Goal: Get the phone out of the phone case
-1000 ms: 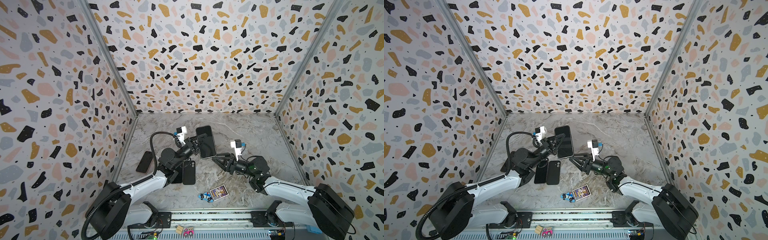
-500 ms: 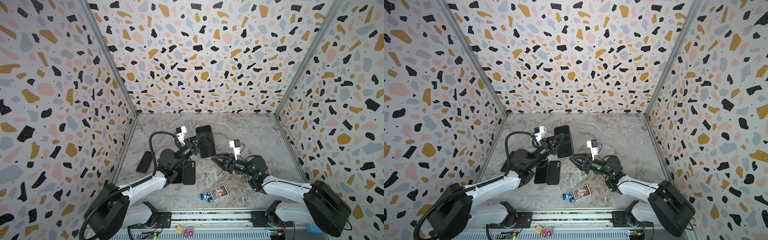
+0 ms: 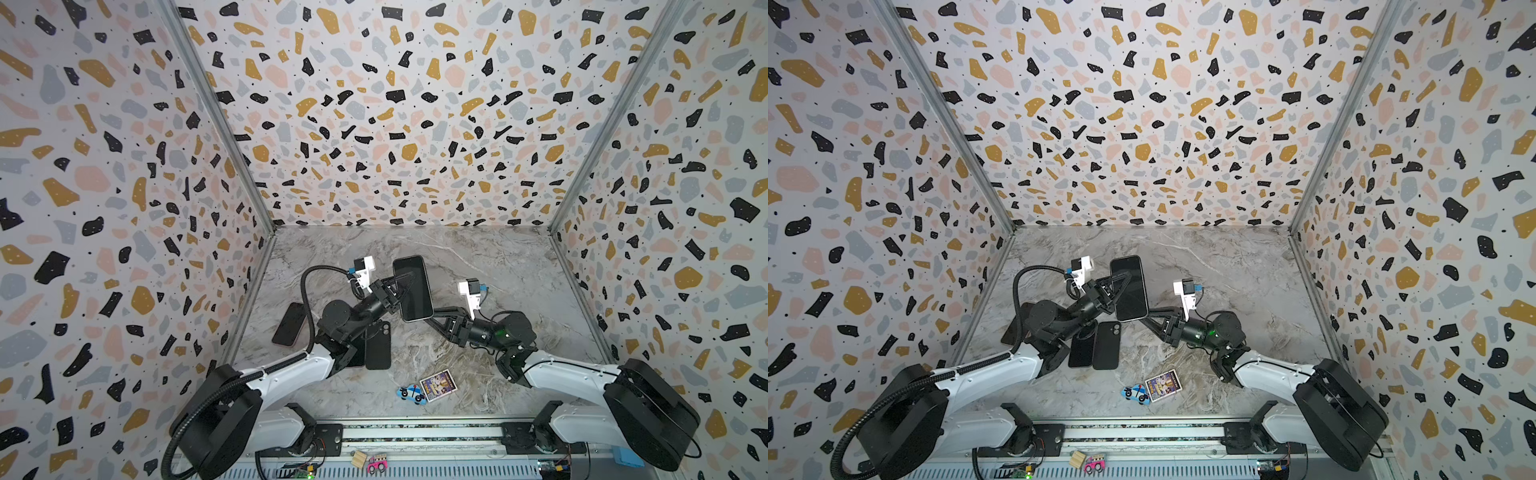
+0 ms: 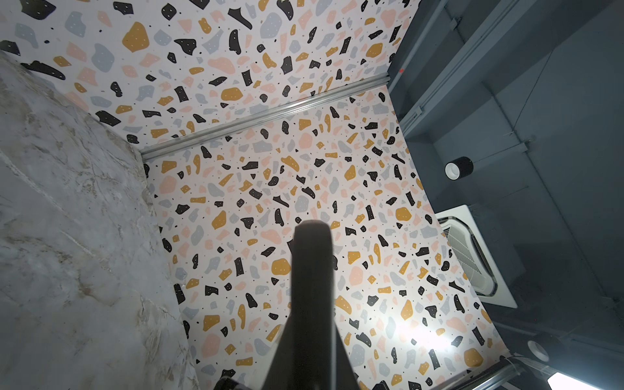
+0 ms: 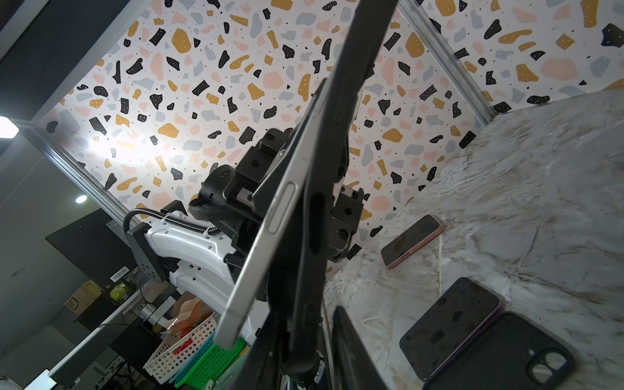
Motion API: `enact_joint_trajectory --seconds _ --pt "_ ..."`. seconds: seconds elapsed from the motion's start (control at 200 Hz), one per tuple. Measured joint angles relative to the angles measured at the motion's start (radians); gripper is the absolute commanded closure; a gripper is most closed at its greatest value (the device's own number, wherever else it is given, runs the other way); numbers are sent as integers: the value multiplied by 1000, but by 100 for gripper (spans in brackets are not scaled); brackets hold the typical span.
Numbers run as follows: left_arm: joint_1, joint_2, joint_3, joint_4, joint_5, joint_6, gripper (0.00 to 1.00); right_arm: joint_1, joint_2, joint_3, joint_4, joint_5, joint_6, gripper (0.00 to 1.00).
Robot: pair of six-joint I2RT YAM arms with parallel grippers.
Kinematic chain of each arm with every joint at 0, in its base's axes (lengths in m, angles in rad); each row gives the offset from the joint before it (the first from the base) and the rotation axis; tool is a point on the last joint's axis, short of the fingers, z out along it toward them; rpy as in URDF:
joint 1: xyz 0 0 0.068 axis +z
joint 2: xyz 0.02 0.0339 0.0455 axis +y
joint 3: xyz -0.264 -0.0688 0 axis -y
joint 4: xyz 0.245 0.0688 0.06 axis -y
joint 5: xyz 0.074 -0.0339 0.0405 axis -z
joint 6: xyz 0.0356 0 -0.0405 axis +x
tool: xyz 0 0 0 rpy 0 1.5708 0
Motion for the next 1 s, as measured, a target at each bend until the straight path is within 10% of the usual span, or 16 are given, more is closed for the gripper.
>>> enact_joint_trajectory --seconds 0.295,0.771,0.996 --pt "-14 25 -8 -10 7 29 100 -4 11 -50 76 12 63 100" --pt "-76 150 -29 23 16 71 100 3 -259 -213 -206 148 96 100" --pt "-93 233 -29 50 12 92 74 6 -301 -260 -266 201 104 100"
